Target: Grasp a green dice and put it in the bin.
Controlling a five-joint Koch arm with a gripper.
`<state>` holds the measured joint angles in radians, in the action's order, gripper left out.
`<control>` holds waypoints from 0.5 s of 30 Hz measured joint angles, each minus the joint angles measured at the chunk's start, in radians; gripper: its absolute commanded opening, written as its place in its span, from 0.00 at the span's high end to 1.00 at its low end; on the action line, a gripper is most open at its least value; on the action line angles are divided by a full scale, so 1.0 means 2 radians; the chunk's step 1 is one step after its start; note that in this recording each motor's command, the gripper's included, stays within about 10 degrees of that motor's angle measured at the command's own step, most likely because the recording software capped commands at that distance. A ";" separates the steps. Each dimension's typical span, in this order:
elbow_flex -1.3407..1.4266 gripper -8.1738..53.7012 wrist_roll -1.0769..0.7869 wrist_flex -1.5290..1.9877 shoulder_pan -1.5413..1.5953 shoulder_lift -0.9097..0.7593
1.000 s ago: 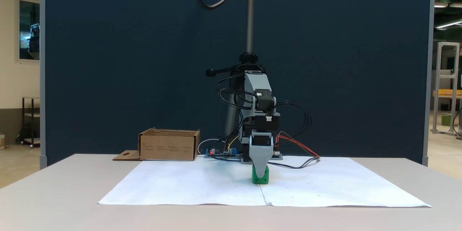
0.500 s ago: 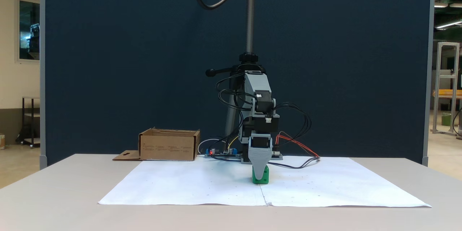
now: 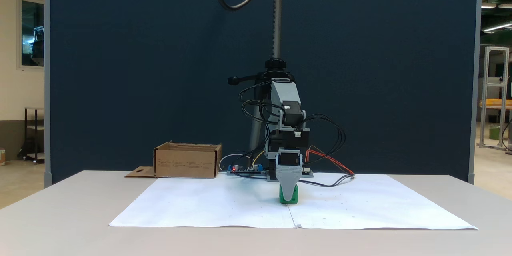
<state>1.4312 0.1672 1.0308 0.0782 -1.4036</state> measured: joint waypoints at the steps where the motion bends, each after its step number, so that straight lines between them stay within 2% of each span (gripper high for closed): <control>1: 0.003 0.40 0.000 -0.005 0.000 0.001; 6: 0.007 0.43 0.001 -0.029 -0.001 0.000; 8: 0.011 0.60 0.007 -0.031 -0.001 0.000; 10: 0.017 0.68 0.012 -0.036 -0.001 0.000; 15: 0.017 0.68 0.012 -0.035 -0.008 0.000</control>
<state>1.4650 0.1902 0.9618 0.0629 -1.4036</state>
